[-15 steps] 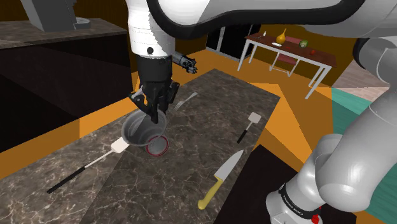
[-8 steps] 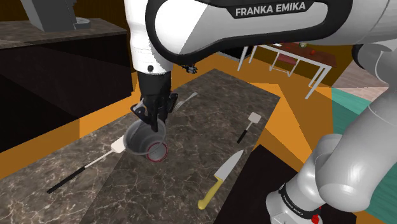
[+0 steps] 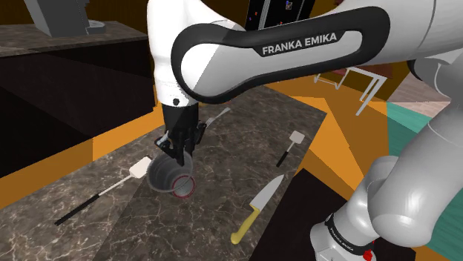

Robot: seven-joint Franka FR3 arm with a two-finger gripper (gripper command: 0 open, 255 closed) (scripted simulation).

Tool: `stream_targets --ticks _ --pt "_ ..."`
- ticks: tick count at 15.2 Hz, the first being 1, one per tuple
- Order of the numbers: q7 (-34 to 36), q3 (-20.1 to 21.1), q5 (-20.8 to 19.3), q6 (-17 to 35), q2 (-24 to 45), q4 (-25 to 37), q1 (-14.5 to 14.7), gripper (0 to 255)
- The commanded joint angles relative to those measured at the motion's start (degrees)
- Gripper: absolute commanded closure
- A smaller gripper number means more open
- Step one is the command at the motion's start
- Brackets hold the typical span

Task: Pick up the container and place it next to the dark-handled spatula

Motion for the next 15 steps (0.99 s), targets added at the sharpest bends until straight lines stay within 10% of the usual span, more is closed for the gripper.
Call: stream_targets --ticks 1,15 --pt "0.0 0.0 -0.1 1.5 0.3 -1.2 0.0 255" --pt "0.4 0.1 -1.5 11.9 4.1 -8.0 0.4 255"
